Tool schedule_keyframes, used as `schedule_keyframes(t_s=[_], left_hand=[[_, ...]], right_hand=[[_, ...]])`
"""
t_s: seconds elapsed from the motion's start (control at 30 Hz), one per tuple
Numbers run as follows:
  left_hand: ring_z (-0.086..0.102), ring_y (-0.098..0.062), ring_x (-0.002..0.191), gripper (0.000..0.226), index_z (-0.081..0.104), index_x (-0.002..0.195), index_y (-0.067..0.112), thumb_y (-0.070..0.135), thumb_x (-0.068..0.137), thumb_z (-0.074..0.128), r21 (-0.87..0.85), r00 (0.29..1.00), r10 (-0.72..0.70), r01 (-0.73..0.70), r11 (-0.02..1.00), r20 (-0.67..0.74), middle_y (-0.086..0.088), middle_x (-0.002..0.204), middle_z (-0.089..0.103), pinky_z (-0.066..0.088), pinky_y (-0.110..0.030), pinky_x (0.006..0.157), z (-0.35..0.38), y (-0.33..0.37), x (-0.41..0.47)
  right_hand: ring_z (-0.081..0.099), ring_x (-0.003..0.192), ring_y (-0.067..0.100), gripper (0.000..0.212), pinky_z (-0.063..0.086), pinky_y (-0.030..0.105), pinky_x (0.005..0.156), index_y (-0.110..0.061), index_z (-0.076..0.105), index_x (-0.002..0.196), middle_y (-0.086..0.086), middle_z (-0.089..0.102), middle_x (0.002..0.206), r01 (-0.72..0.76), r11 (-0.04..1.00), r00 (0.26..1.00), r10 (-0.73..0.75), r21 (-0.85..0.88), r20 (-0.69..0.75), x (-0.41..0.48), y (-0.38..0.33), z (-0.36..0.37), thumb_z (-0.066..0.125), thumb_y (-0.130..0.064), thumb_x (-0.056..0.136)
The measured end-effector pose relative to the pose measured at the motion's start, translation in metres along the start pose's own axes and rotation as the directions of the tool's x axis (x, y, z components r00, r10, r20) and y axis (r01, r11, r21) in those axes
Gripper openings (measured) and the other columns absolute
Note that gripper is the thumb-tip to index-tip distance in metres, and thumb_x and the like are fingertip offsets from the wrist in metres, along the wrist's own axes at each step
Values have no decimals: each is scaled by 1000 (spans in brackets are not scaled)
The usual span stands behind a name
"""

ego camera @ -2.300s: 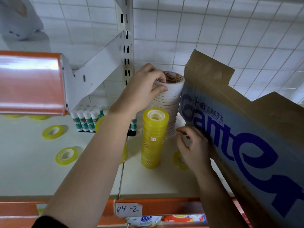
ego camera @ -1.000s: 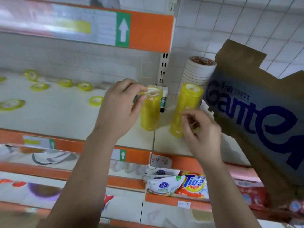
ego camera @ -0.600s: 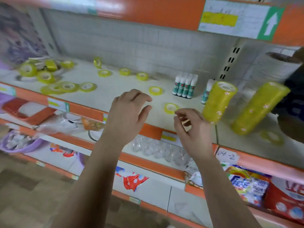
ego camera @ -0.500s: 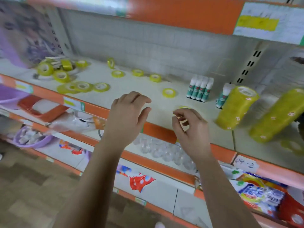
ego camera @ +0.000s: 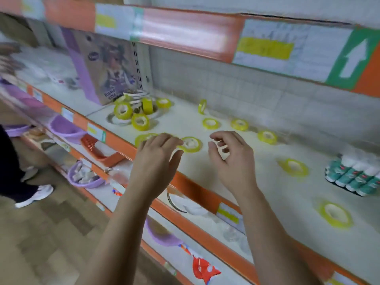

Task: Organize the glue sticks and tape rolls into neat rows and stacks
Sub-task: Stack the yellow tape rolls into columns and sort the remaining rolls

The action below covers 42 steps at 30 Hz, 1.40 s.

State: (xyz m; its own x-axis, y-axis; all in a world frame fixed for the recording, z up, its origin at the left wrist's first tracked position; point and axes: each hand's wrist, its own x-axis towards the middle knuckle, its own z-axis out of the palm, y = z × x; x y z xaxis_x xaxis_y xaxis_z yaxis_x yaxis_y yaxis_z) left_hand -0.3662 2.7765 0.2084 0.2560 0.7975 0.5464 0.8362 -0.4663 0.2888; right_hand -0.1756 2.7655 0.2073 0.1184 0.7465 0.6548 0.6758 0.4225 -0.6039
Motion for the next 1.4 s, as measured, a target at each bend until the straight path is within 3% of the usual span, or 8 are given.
schedule_keyframes(t_s=[0.4,0.53,0.67,0.9,1.1,1.3,1.4], left_hand=[[63,-32,93,30,66,108,17,34,93,47,-17,988,-140,139,990,-60,-3,106,66,49,-46,81,-10,-151,38],[63,-31,96,32,66,107,17,35,93,45,-51,992,-119,117,992,-44,-2,106,65,50,-48,80,-14,-204,54],[62,-30,93,30,66,108,19,35,93,45,-111,999,-51,50,993,-4,0,104,64,49,-47,80,-15,-247,76],[62,-31,95,33,67,109,18,35,94,43,-165,998,53,-46,985,43,-1,104,64,48,-47,82,-11,-283,102],[62,-30,93,26,67,107,16,29,93,49,-208,995,80,-68,976,52,-1,103,64,49,-47,79,-1,-302,107],[62,-29,90,23,67,106,18,27,92,51,-234,994,108,-103,967,8,0,101,65,47,-42,78,-3,-320,109],[62,-31,89,22,66,104,17,27,91,51,-237,993,114,-106,966,19,-1,100,64,47,-43,77,-1,-329,109]], right_hand=[[59,81,16,15,50,31,72,-12,68,98,-3,66,95,72,995,992,-78,61,99,67,-28,150,61,-19,87],[57,84,12,16,45,22,73,-14,68,99,-5,65,96,20,1000,994,-21,9,103,78,-36,194,61,-23,88],[58,85,13,14,43,23,73,-15,68,99,-5,65,98,-59,996,994,65,-70,84,94,-37,224,60,-21,89],[60,87,12,12,47,25,76,-18,70,99,-8,67,98,-178,971,982,185,-159,31,113,-27,240,63,-20,90],[56,83,10,14,44,22,75,-15,71,95,-7,65,94,-103,982,993,110,-158,36,118,-43,265,62,-22,87],[61,84,15,16,53,33,77,-15,71,96,-4,67,96,-94,981,995,98,-168,15,128,-46,283,62,-23,87],[61,85,15,14,54,37,78,-15,71,96,-3,65,96,-74,982,994,87,-171,71,126,-45,291,65,-20,85]])
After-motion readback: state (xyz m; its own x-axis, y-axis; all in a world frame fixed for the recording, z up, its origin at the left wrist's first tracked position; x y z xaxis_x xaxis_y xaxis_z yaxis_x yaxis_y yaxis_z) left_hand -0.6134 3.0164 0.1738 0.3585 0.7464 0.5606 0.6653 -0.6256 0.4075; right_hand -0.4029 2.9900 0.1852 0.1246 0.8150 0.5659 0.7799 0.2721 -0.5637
